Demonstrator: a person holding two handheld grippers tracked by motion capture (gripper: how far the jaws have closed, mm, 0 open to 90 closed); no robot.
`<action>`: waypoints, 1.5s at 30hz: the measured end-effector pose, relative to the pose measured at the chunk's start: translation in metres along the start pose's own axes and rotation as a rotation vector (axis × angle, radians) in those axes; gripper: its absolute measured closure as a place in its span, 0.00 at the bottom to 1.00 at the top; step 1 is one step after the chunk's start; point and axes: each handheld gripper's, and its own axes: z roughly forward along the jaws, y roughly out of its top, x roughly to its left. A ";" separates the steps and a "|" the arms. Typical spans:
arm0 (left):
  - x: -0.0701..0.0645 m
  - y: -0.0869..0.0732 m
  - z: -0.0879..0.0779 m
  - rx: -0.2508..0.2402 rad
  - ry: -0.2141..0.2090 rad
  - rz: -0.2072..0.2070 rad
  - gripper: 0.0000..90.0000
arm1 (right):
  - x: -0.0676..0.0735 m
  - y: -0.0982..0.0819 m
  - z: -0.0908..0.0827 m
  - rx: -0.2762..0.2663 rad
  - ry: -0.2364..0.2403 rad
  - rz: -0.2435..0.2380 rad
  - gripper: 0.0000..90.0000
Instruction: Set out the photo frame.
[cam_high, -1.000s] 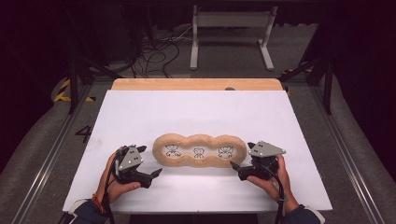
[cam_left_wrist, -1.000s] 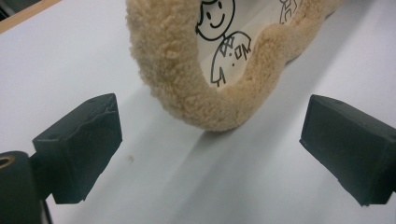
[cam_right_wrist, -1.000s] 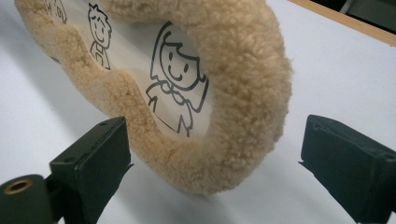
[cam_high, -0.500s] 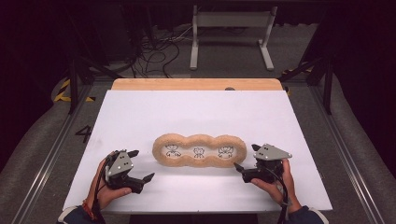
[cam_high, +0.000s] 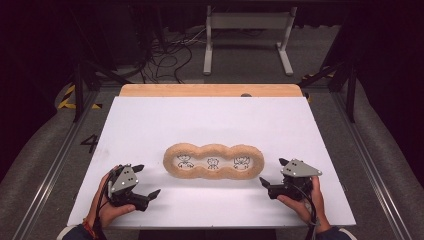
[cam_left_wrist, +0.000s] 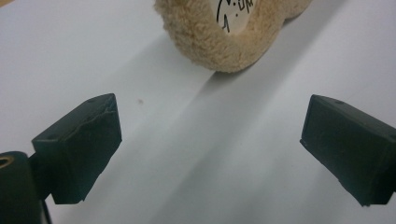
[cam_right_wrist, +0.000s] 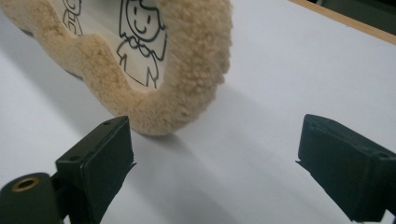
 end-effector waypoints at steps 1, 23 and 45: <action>0.001 -0.001 -0.001 0.003 0.002 0.004 0.06 | -0.001 -0.001 -0.001 0.001 -0.004 0.003 0.11; 0.026 -0.040 -0.027 0.004 0.056 -0.104 0.06 | -0.028 -0.037 -0.018 0.046 -0.079 0.049 0.10; 0.033 -0.041 -0.023 -0.007 0.071 -0.110 0.07 | -0.029 -0.040 -0.017 0.037 -0.083 0.075 0.10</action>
